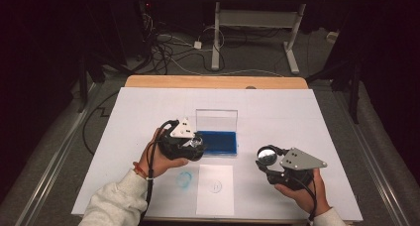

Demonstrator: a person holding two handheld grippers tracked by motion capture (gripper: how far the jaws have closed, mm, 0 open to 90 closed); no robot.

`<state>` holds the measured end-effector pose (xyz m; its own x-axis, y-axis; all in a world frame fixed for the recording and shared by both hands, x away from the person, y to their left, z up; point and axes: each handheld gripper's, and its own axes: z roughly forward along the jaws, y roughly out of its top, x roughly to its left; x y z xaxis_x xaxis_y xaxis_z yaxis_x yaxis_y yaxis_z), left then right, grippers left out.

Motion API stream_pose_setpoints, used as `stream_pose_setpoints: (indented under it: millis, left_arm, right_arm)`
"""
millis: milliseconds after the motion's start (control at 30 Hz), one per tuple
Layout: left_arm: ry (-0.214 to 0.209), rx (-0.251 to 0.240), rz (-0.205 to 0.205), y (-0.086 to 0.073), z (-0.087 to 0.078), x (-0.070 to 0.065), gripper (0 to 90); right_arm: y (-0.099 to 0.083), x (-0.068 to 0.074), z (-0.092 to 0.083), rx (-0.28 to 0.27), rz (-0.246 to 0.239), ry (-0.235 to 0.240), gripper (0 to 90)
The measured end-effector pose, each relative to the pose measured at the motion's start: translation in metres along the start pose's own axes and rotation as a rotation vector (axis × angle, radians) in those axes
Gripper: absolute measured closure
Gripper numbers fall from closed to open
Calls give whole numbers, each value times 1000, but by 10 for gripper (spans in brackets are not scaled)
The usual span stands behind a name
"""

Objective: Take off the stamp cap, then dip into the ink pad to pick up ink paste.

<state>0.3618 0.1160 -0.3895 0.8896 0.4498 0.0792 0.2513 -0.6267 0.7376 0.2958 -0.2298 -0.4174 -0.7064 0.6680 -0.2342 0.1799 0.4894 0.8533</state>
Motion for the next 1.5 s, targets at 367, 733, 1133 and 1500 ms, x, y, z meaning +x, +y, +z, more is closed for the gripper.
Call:
stream_pose_setpoints:
  millis: [367, 733, 1133, 1500]
  left_arm:
    - [6, -4, -13, -3, 0, 6, 546]
    - [33, -19, -7, -1, -3, 9, 546]
    - [30, -59, -11, 15, 0, 22, 546]
    - [17, -55, -1, 20, 4, 24, 546]
  right_arm:
    - [-17, -11, -15, 20, 38, -44, 389]
    - [-21, -15, -22, 17, 44, -62, 388]
    - [-22, -16, -19, 17, 47, -48, 388]
    - [-20, -16, -13, 23, 44, -36, 388]
